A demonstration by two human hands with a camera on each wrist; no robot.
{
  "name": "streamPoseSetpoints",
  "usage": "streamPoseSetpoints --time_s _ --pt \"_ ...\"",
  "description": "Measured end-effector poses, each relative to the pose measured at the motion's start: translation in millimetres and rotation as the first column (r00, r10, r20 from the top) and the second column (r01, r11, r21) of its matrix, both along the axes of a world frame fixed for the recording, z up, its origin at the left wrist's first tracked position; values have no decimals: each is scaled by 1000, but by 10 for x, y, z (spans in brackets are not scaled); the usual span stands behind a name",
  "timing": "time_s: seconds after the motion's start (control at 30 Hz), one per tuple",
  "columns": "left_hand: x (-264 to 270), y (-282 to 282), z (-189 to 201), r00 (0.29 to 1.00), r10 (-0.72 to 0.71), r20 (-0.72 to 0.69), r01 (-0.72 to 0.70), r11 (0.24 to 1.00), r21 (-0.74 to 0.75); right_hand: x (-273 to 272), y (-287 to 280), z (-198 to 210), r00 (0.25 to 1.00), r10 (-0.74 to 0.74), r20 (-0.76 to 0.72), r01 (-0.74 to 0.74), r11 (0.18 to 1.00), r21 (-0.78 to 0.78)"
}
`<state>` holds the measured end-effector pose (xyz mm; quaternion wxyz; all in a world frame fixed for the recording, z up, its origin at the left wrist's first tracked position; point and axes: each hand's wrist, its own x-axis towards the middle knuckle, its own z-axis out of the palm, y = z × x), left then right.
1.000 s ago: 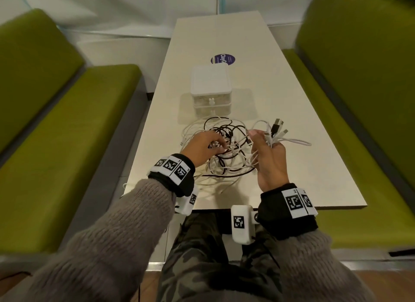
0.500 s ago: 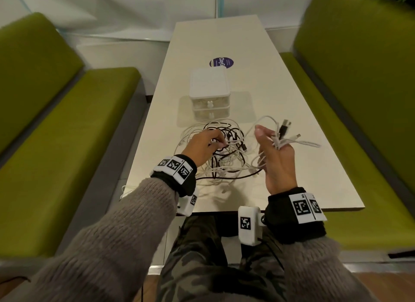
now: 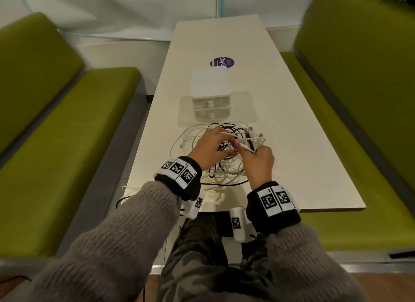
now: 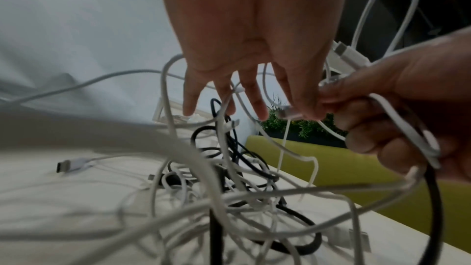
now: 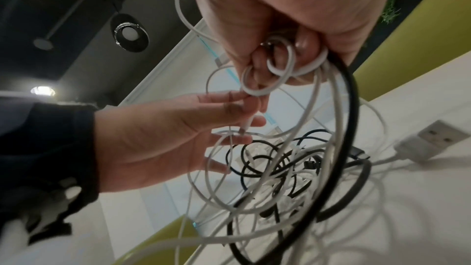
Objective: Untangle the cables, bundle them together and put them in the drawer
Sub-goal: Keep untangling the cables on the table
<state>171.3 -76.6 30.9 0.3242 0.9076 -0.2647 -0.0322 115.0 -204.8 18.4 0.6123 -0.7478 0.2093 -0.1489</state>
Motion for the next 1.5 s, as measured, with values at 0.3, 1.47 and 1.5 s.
streamPoseSetpoints --time_s 0.3,1.47,1.5 --pt "192 243 -34 953 -190 -237 287 820 495 -283 -390 307 989 -131 74 90 908 410" --pt "-201 194 454 1000 -2 -24 11 912 409 -667 -135 259 998 57 27 -62 829 556" --pt "-206 206 493 1000 23 21 -29 923 384 -670 -138 260 998 58 31 -65 829 556"
